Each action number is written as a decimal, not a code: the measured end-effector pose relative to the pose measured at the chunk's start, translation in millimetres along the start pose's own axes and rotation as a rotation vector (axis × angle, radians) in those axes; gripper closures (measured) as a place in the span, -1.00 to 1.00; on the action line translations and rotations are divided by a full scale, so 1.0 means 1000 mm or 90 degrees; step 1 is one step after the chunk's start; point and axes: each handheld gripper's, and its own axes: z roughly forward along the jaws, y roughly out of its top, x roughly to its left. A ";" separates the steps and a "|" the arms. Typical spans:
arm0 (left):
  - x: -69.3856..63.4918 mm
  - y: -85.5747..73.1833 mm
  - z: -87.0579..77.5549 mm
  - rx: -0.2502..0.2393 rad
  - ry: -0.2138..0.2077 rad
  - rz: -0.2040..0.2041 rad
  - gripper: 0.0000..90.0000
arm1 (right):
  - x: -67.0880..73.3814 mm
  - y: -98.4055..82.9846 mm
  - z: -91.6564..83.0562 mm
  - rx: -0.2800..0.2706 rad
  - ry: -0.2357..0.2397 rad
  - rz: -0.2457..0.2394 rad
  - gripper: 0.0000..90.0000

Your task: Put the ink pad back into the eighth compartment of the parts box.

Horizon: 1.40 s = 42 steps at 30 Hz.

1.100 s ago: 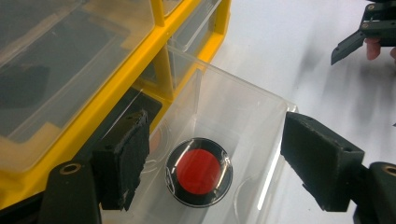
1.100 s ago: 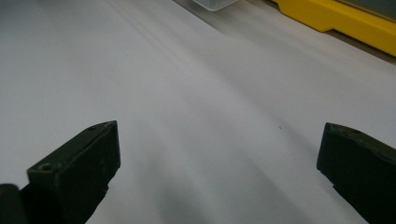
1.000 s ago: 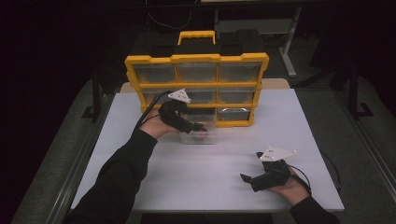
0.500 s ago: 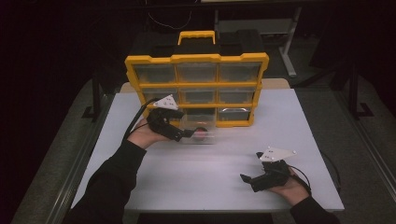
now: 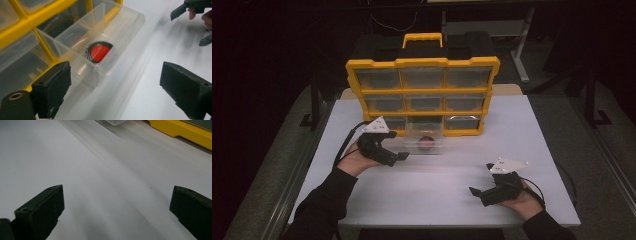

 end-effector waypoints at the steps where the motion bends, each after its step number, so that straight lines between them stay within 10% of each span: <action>1: 0.000 0.000 0.000 0.000 0.000 0.000 -0.81 | 0.000 0.000 0.000 0.000 0.000 0.000 -1.00; 42: -0.027 -0.101 -0.018 -0.027 0.023 -0.012 -1.00 | 0.000 0.000 0.001 0.003 -0.005 -0.004 -1.00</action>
